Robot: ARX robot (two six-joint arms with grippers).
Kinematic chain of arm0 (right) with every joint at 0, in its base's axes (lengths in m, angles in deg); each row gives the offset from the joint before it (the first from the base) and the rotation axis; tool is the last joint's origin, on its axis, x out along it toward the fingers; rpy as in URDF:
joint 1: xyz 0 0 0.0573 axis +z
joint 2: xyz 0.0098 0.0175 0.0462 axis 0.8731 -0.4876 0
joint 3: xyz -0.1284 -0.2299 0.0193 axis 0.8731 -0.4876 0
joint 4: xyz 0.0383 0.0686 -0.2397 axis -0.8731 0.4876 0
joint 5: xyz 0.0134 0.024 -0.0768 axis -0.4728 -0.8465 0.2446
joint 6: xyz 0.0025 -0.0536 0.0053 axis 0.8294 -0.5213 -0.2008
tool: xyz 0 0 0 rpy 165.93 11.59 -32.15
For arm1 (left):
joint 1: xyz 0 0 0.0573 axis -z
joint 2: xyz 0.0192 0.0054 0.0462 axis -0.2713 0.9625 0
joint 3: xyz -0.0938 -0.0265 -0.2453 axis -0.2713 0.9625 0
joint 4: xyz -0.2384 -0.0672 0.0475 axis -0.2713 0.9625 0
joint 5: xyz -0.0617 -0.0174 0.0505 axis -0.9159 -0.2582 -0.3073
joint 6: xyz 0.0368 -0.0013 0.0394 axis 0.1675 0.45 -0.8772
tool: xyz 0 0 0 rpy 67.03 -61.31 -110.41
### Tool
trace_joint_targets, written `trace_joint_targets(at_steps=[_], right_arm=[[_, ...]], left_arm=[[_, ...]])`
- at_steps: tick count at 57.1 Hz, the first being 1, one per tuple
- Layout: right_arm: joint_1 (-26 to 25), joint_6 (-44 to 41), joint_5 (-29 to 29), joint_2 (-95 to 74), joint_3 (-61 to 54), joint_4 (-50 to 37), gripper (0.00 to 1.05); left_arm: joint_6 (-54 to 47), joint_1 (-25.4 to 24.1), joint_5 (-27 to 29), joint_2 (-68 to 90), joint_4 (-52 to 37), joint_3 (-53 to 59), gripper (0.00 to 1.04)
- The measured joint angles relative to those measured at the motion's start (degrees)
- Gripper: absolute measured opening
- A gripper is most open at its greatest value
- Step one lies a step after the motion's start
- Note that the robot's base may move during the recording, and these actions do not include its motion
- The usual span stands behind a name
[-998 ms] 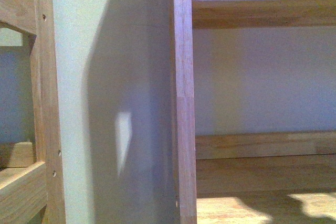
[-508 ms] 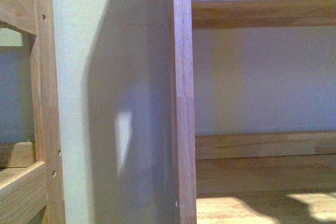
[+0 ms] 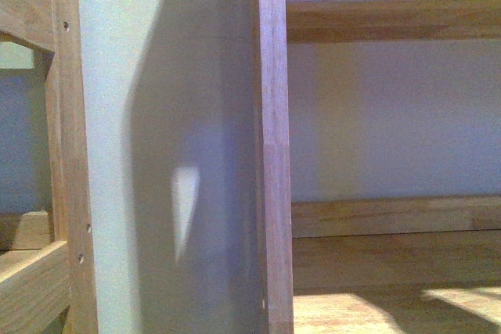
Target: Put away toys
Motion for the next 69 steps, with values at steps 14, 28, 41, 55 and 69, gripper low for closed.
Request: trace_joint_targets(at_steps=[14, 28, 41, 55, 69], right_arm=[[0.9, 1.25, 1.6, 8.35, -8.59, -4.5, 1.04], [5.38, -3.34, 4.74, 18.71, -20.24, -8.46, 1.04], [8.46, -17.18, 10.14, 29.88, -34.38, -14.56, 1.04], [-0.04, -16.22, 5.84, 39.06, -47.21, -11.91, 1.04], [-4.22, -16.81, 4.15, 51.08, -55.28, -8.02, 1.04]], left_arm=[[0.0, 0.0, 0.0, 0.0, 0.0, 0.0, 0.99], [0.0, 0.0, 0.0, 0.0, 0.0, 0.0, 0.99], [0.0, 0.0, 0.0, 0.0, 0.0, 0.0, 0.99], [0.0, 0.0, 0.0, 0.0, 0.0, 0.0, 0.99], [0.0, 0.0, 0.0, 0.0, 0.0, 0.0, 0.99]])
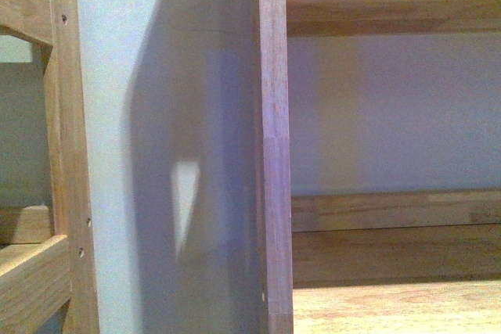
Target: Put away toys
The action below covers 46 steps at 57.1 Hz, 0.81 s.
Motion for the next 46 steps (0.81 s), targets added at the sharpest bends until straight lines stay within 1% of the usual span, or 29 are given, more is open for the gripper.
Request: trace_joint_targets(at_steps=[5, 14, 23, 25, 26, 28, 29, 30, 32, 33, 35, 46], right_arm=[[2.08, -3.23, 1.92, 4.81, -4.72, 3.21, 1.04], [4.02, -6.03, 5.05, 10.69, -14.78, 6.91, 1.04], [4.33, -6.86, 5.75, 11.28, -16.81, 7.39, 1.04], [5.55, -9.31, 9.33, 11.67, -15.78, 10.99, 1.0], [6.82, -10.51, 11.17, 11.98, -14.84, 14.67, 0.97], [7.96, -12.74, 14.08, 12.37, -14.1, 17.97, 0.94], [9.05, -14.49, 16.35, 12.9, -13.7, 21.46, 0.9], [9.31, -15.69, 16.94, 13.09, -13.7, 22.67, 0.88], [9.62, -17.14, 17.75, 13.66, -14.01, 25.03, 0.84], [9.9, -18.73, 18.12, 14.08, -14.67, 26.03, 0.79], [9.99, -19.41, 18.43, 14.36, -15.3, 26.25, 0.76], [10.27, -22.64, 18.82, 17.25, -20.06, 25.2, 0.47]], left_arm=[[0.0, 0.0, 0.0, 0.0, 0.0, 0.0, 0.99], [0.0, 0.0, 0.02, 0.0, 0.0, 0.0, 0.99], [0.0, 0.0, 0.0, 0.0, 0.0, 0.0, 0.99], [0.0, 0.0, 0.0, 0.0, 0.0, 0.0, 0.99], [0.0, 0.0, 0.0, 0.0, 0.0, 0.0, 0.99], [0.0, 0.0, 0.02, 0.0, 0.0, 0.0, 0.99], [0.0, 0.0, 0.02, 0.0, 0.0, 0.0, 0.99], [0.0, 0.0, 0.0, 0.0, 0.0, 0.0, 0.99], [0.0, 0.0, 0.0, 0.0, 0.0, 0.0, 0.99], [0.0, 0.0, 0.0, 0.0, 0.0, 0.0, 0.99], [0.0, 0.0, 0.0, 0.0, 0.0, 0.0, 0.99], [0.0, 0.0, 0.0, 0.0, 0.0, 0.0, 0.99]])
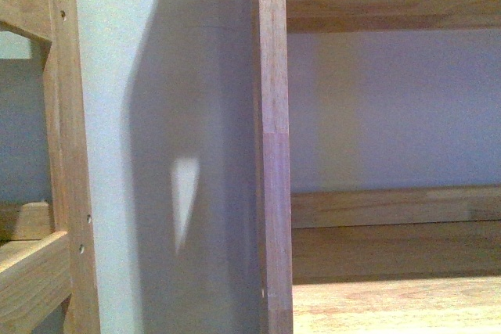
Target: Put away toys
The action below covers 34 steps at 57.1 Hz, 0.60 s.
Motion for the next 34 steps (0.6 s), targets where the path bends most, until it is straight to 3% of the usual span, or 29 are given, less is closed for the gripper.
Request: trace_joint_targets(at_steps=[9, 34], right_arm=[[0.02, -0.96, 0.02, 2.51, -4.15, -1.49, 0.14], [0.02, -1.11, 0.02, 5.84, -8.81, -2.75, 0.16]], left_arm=[[0.0, 0.0, 0.0, 0.0, 0.0, 0.0, 0.99], [0.0, 0.0, 0.0, 0.0, 0.0, 0.0, 0.99]])
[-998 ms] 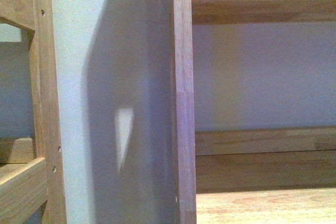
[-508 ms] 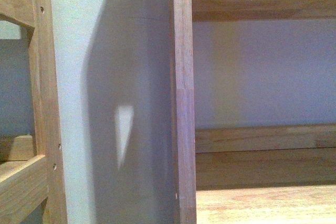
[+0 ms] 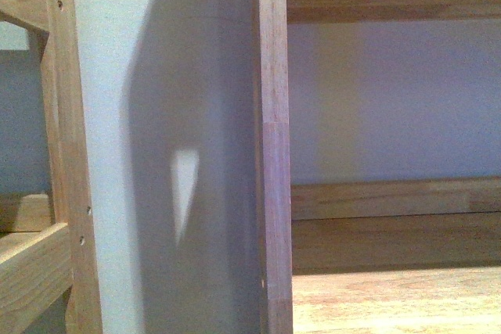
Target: Put away toys
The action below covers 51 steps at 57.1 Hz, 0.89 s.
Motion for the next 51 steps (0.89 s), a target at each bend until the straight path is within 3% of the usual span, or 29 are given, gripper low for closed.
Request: trace_joint_targets(at_steps=[51], right_arm=[[0.0, -0.04, 0.02, 4.33, -4.31, -0.7, 0.16]], left_arm=[[0.0, 0.0, 0.0, 0.0, 0.0, 0.0, 0.99]])
